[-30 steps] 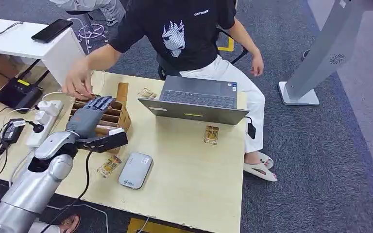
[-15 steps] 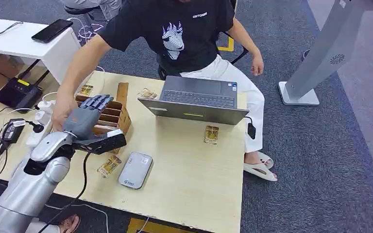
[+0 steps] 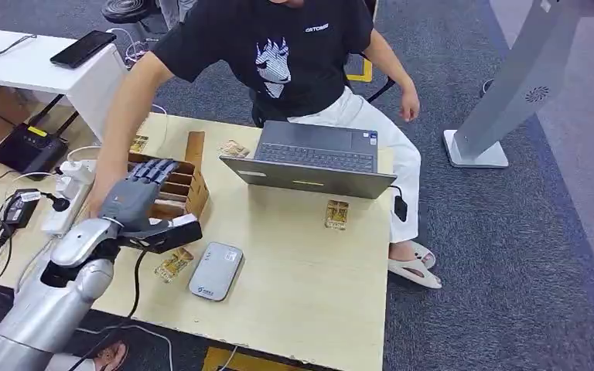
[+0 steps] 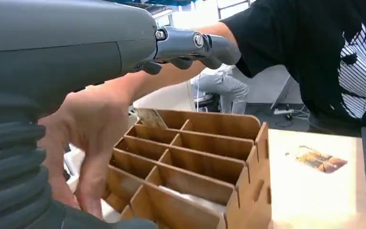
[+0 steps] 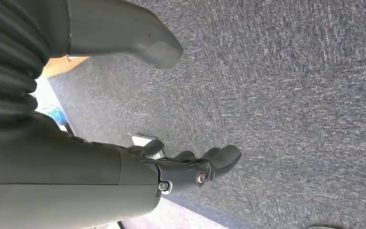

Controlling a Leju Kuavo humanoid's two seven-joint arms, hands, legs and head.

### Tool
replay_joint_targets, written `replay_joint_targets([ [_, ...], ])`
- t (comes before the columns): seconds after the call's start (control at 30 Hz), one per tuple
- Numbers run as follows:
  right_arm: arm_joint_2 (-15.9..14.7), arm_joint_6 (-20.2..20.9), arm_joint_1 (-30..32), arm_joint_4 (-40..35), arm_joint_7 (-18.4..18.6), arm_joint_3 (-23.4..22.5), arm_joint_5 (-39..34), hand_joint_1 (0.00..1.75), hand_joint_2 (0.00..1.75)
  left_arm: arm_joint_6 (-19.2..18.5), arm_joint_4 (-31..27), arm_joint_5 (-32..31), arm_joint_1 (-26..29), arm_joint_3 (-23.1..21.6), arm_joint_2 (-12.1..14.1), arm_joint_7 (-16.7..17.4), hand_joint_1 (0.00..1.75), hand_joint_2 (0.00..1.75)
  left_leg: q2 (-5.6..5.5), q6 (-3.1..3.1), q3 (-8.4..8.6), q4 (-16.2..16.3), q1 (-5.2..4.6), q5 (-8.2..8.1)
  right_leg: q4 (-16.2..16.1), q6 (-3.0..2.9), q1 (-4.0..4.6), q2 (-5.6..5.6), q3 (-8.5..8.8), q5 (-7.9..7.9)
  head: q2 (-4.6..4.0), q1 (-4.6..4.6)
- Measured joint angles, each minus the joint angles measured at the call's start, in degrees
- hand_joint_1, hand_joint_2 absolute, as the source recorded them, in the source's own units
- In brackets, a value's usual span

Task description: Pass the card to the sensor for recognition and then transmit it.

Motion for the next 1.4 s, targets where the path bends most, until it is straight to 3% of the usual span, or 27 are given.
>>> replay_joint_targets([
  [1.4, 0.0, 0.0, 0.0, 0.0, 0.2, -0.6, 0.3, 0.00, 1.75, 0.1, 2.3, -3.9, 0.2, -1.3, -1.1, 1.2, 0.00, 1.75, 0.01, 0.00, -0.01, 0.0, 0.00, 0.00, 0.0, 0.00, 0.00, 0.00, -0.03, 0.00, 0.00, 0.00],
])
